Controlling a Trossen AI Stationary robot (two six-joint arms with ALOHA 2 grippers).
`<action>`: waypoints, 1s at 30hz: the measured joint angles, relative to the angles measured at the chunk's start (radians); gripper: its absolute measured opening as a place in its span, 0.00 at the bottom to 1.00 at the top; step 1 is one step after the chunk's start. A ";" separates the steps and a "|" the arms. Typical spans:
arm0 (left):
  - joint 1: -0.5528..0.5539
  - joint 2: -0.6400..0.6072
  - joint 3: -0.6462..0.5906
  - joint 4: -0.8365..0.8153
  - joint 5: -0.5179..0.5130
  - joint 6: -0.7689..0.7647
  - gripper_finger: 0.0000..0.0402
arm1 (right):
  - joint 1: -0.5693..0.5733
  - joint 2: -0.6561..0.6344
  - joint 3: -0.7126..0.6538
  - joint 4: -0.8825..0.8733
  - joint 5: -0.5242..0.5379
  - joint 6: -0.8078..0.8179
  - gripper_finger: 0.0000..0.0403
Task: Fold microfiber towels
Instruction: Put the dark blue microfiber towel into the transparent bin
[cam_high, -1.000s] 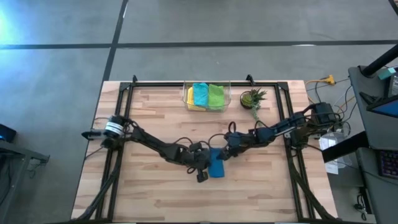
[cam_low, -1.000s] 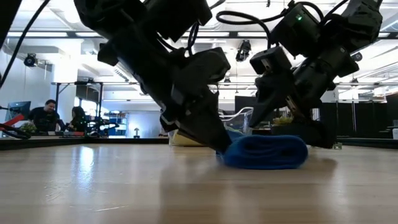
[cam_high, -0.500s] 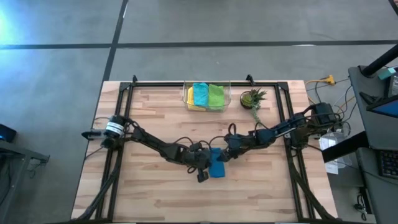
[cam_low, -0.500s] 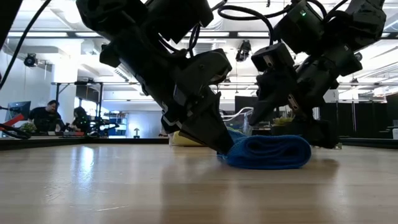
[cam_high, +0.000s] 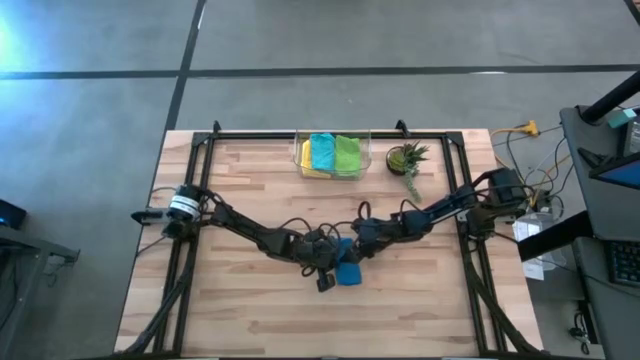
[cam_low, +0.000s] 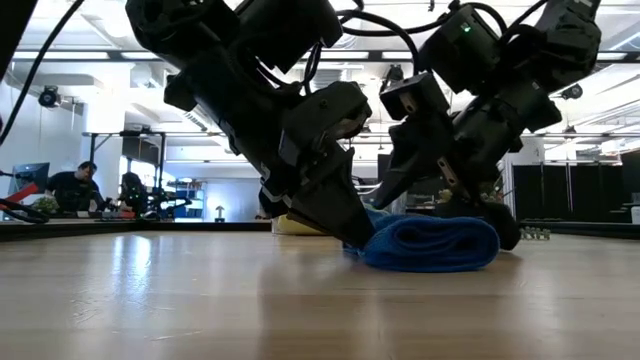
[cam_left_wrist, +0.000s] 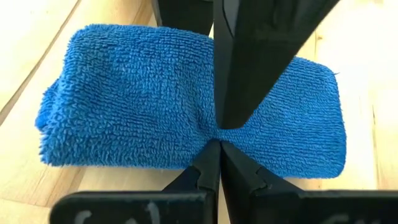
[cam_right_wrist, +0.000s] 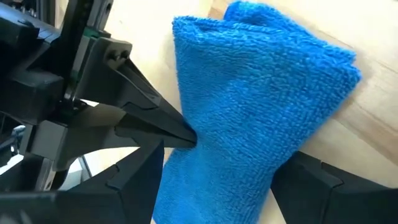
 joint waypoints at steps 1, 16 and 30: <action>0.000 0.000 0.000 0.000 0.001 0.000 0.00 | 0.000 0.000 0.004 0.000 -0.001 -0.004 0.65; -0.001 0.000 -0.004 0.000 0.048 -0.023 0.00 | 0.015 -0.043 -0.038 0.000 -0.019 -0.053 0.56; -0.001 0.000 -0.011 0.005 0.055 -0.024 0.00 | 0.026 -0.044 -0.044 0.018 -0.027 -0.100 0.47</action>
